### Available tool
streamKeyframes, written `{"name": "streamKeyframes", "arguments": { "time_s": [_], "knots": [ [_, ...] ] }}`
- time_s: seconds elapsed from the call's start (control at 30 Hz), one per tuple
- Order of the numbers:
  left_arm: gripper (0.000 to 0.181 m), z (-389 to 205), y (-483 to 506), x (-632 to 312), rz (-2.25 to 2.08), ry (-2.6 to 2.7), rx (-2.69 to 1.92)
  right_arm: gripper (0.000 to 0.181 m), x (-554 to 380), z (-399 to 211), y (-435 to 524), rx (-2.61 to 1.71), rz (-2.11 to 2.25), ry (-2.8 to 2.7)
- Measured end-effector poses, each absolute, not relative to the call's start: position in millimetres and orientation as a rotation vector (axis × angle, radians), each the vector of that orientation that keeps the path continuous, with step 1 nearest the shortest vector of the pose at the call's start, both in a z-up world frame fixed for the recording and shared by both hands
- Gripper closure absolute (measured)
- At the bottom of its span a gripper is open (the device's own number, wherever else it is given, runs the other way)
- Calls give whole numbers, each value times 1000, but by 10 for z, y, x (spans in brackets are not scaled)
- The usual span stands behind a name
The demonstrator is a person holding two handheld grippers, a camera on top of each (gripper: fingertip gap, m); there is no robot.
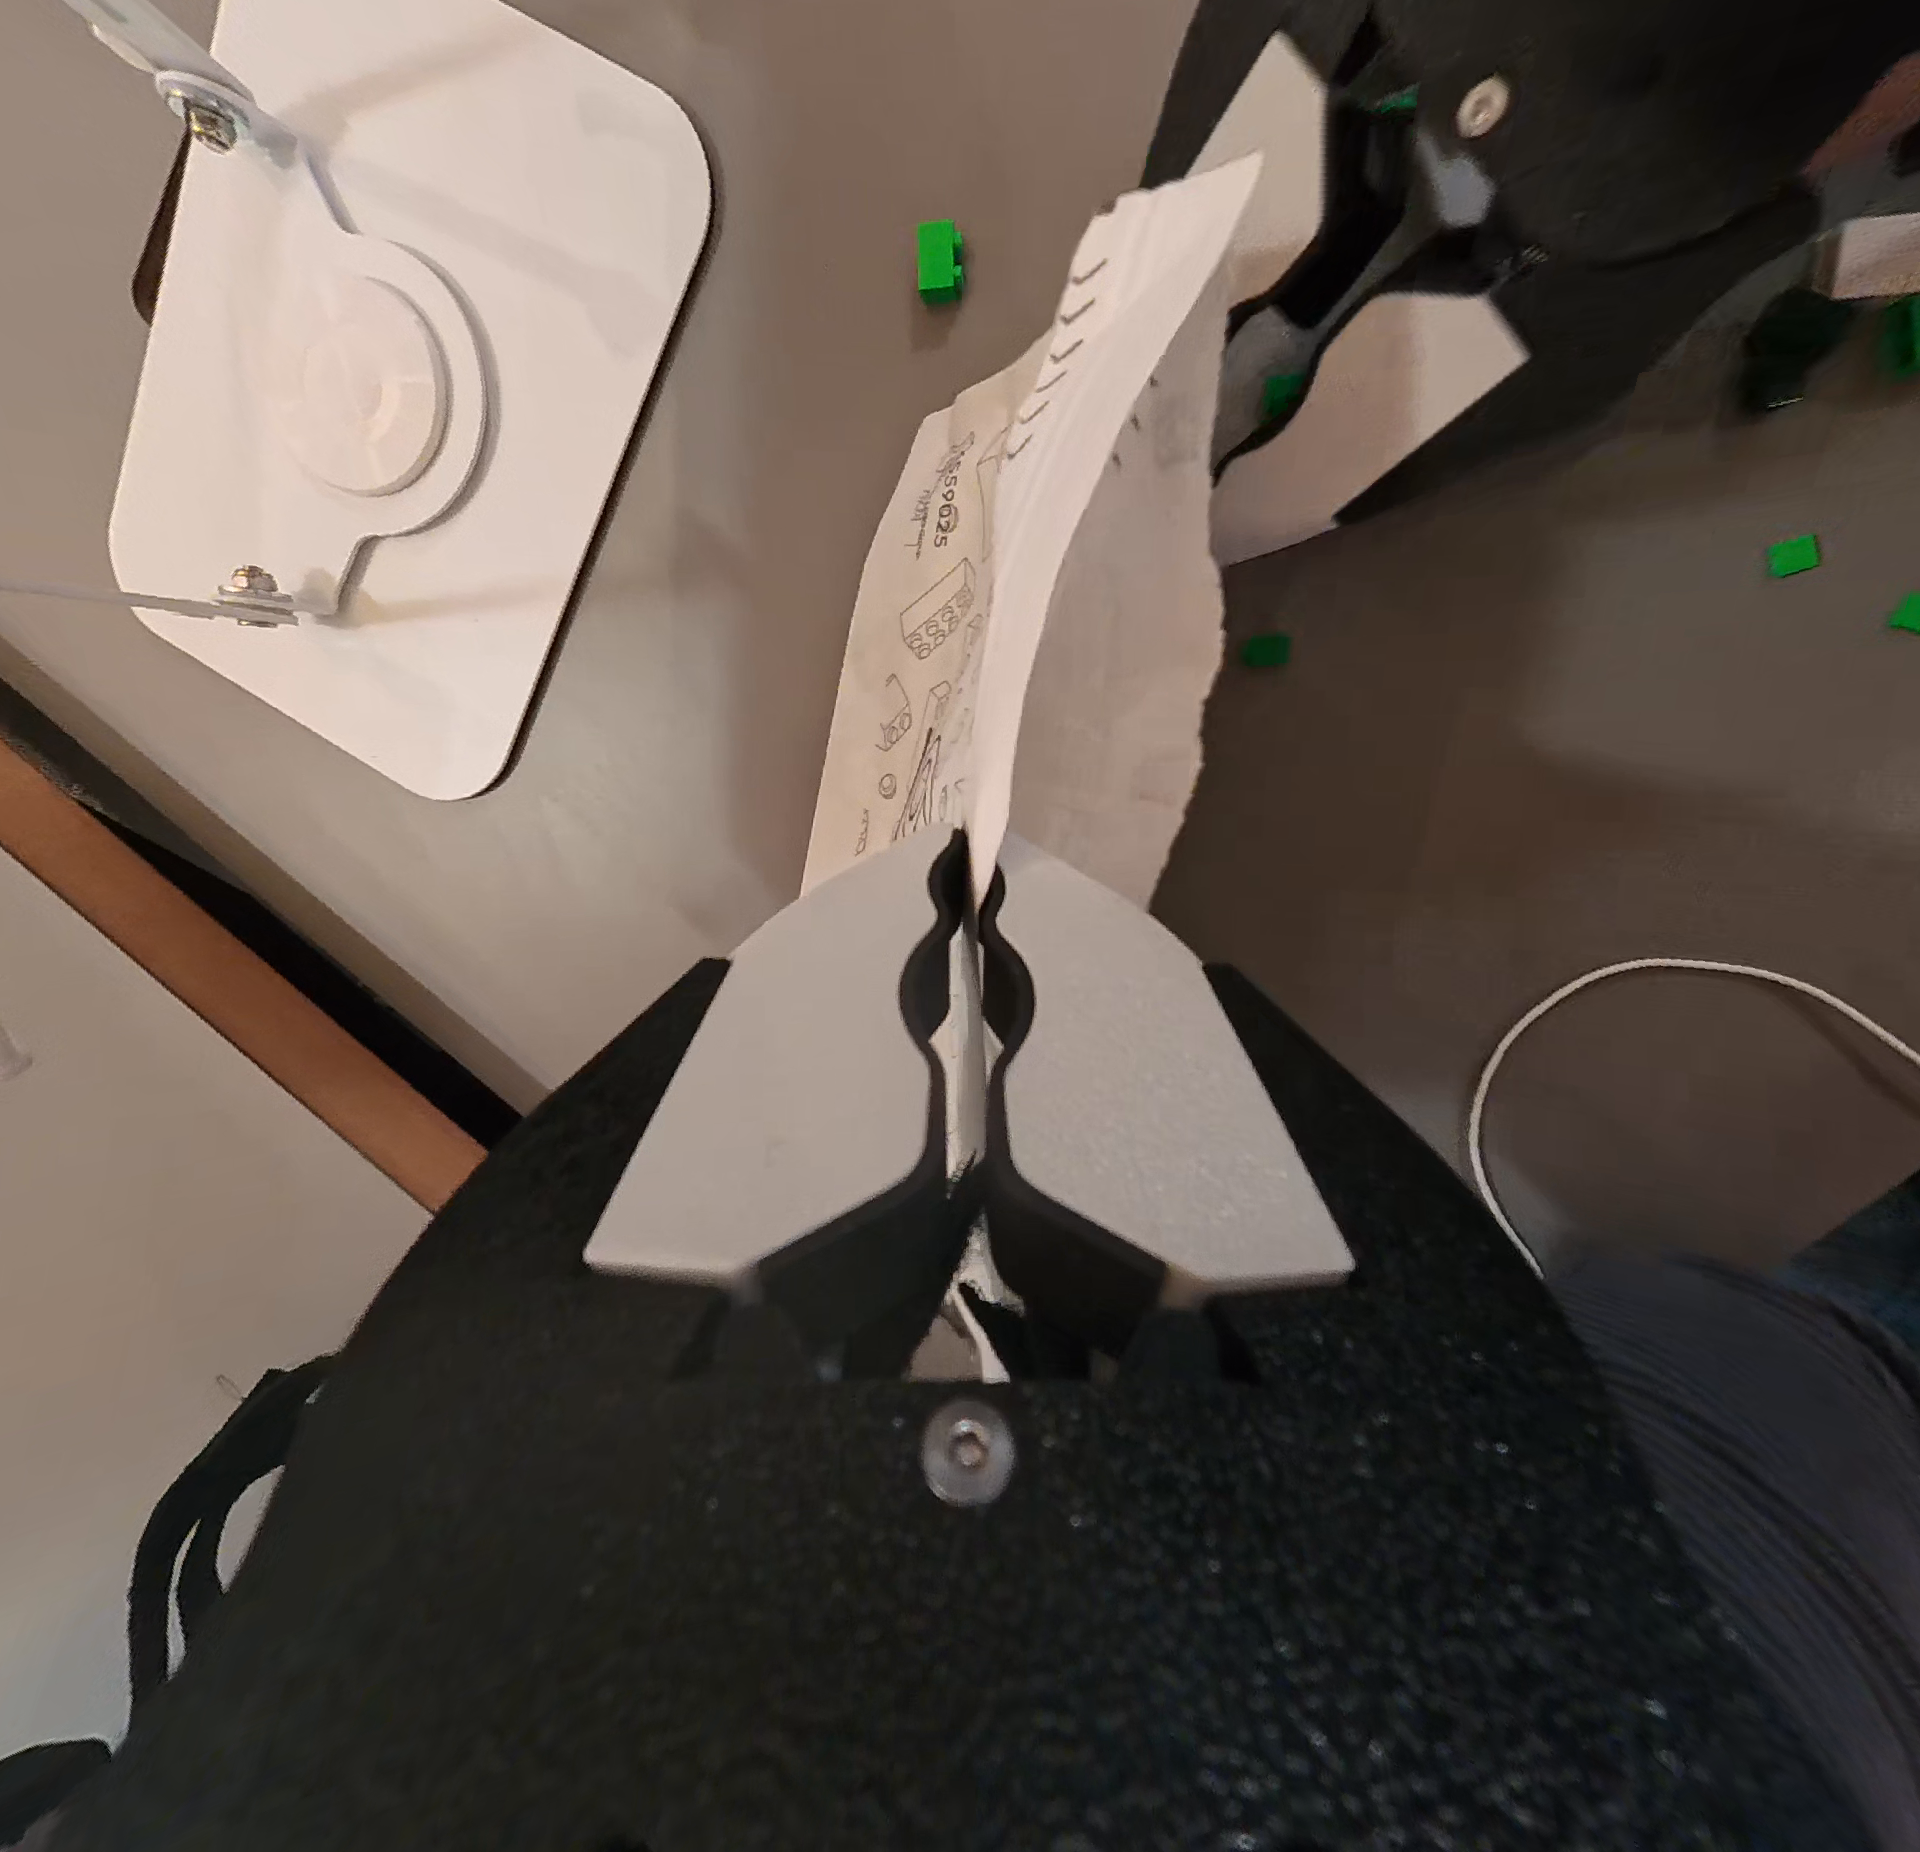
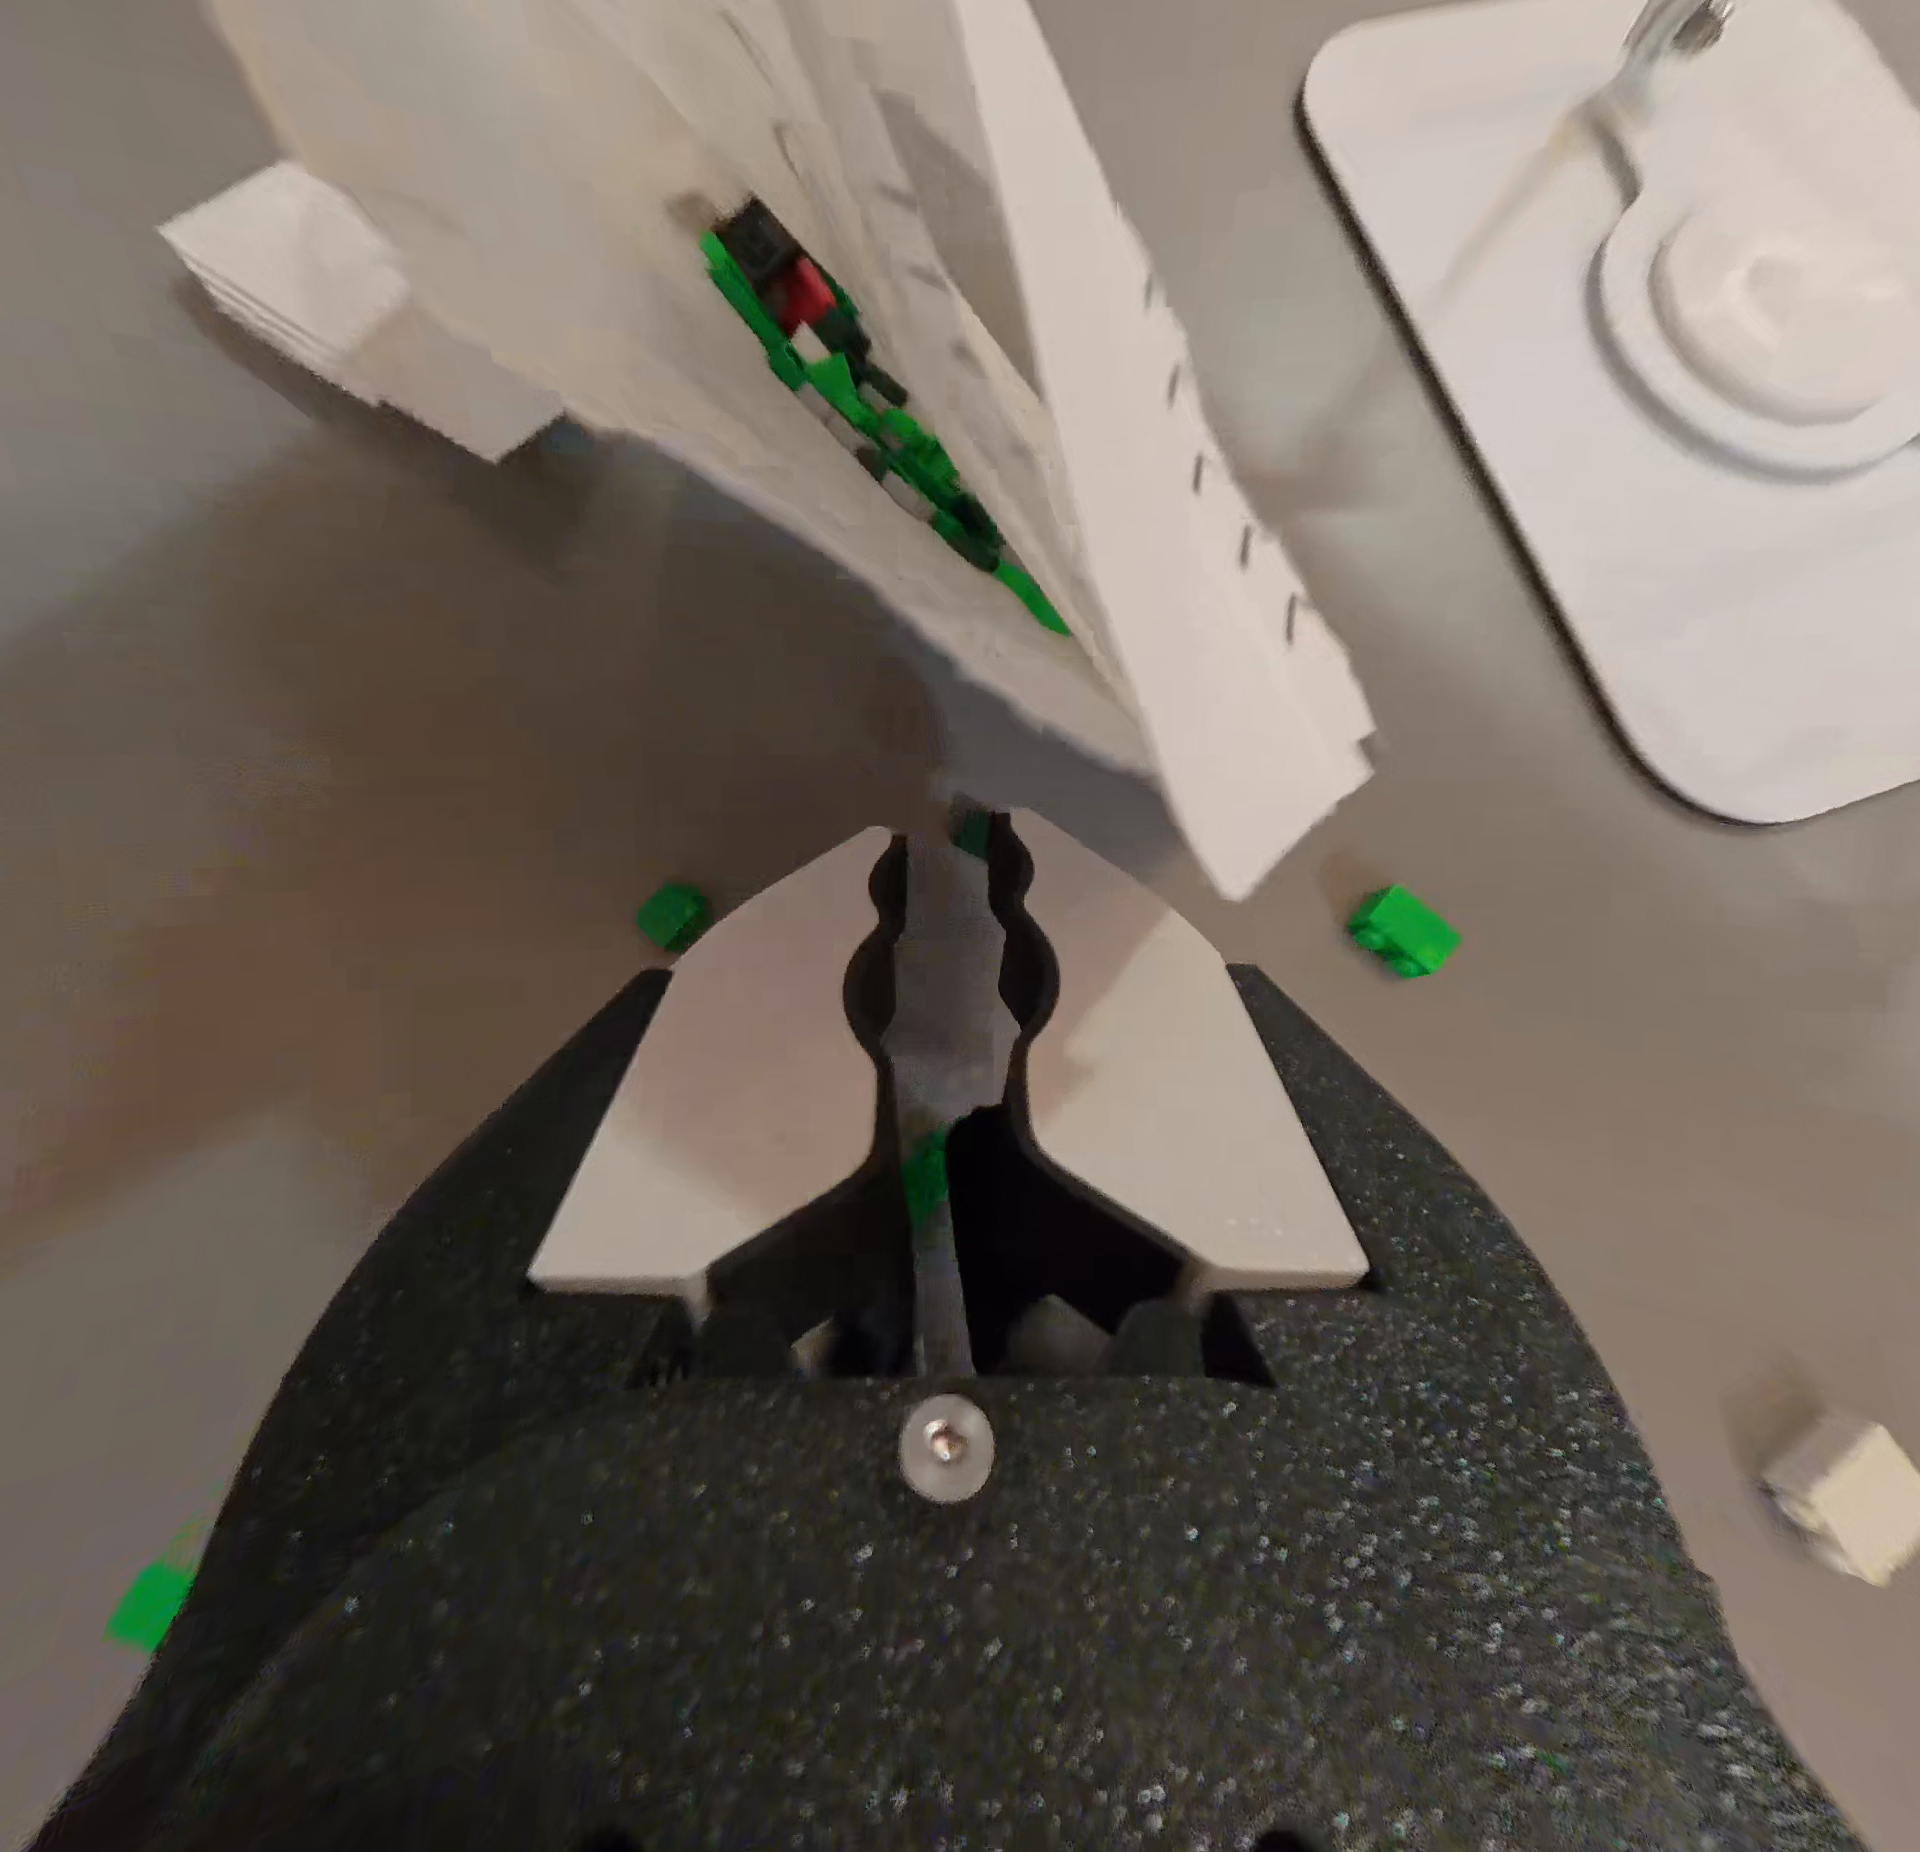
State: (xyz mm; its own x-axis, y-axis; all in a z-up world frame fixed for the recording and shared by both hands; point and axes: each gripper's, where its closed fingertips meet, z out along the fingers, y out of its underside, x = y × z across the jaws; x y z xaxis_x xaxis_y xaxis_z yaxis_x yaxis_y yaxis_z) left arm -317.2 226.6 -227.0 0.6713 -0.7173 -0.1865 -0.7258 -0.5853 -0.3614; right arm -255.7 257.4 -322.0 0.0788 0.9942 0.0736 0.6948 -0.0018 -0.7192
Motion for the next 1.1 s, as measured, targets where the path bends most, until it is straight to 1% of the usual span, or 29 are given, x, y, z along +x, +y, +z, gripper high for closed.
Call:
{"name": "streamKeyframes", "arguments": {
  "time_s": [0.1,0.23,0.33,0.4,0.57,0.7,0.8,0.9,1.0,1.1],
  "knots": [
    [181,-2271,2263,-3172,20,1127,-2478,163,-2577,-3282,2621,-1756,592,-1663],
    [181,-2279,2263,-3163,14,1132,-2480,163,-2597,-3322,2645,-1808,613,-1632],
    [181,-2284,2261,-3148,12,1139,-2481,165,-2603,-3328,2636,-1853,648,-1621],
    [181,-2287,2258,-3137,7,1146,-2480,173,-2610,-3332,2608,-1875,676,-1620],
    [181,-2284,2257,-3143,-1,1142,-2477,173,-2562,-3306,2619,-1822,604,-1672],
    [181,-2277,2254,-3164,1,1131,-2476,173,-2446,-3000,2484,-1708,643,-1774],
    [181,-2275,2250,-3160,-5,1132,-2475,174,-2414,-2638,2230,-1586,797,-1817],
    [181,-2277,2250,-3136,-9,1145,-2471,174,-2513,-2215,2021,-1448,961,-1721],
    [181,-2274,2246,-3084,-14,1173,-2458,174,-2610,-2004,2122,-1381,840,-1577],
    [181,-2261,2237,-3031,-13,1200,-2442,174,-2666,-2008,2209,-1299,650,-1539]
  ]
}}
